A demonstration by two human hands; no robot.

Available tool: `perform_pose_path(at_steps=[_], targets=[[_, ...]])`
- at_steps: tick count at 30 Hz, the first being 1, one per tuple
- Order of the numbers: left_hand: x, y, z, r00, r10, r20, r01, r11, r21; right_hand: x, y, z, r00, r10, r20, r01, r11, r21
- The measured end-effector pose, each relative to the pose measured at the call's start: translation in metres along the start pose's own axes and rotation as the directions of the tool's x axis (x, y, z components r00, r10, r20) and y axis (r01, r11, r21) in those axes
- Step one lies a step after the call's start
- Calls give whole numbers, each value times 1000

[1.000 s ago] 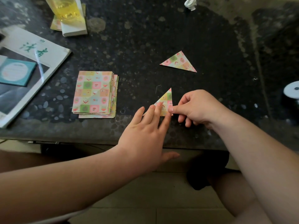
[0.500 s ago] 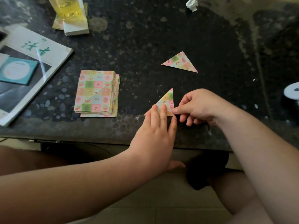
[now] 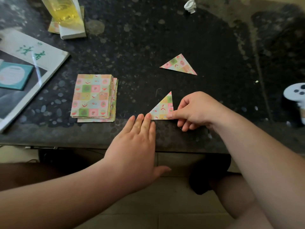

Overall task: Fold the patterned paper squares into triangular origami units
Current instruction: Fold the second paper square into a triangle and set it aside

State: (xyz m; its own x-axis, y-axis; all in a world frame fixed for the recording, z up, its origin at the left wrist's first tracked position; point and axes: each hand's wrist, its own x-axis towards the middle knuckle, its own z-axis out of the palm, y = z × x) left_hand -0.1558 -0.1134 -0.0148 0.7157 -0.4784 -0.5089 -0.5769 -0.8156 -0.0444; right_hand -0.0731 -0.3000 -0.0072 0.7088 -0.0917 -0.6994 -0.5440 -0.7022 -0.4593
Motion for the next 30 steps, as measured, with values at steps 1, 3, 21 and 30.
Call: perform_pose_path(at_steps=[1,3,21,30], targets=[[1,0,-1,1000,3,5,-3,1000,-3,-1,-2,1,1000,15,-10,-16,1000,-24],[1,-1,-3,1000,10,3,-10,1000,-15,-3,-2,-1,998,61,-3,-61,996,-68],[32,-68,-24,884,-452,-120,131,486,-864,-13,-13,16,876,-472,-95,375,793,-481],[38,-68,-23,945,-326,-37,76,325,-943,-15,5,16,729,-678,-90,602,699,-386]])
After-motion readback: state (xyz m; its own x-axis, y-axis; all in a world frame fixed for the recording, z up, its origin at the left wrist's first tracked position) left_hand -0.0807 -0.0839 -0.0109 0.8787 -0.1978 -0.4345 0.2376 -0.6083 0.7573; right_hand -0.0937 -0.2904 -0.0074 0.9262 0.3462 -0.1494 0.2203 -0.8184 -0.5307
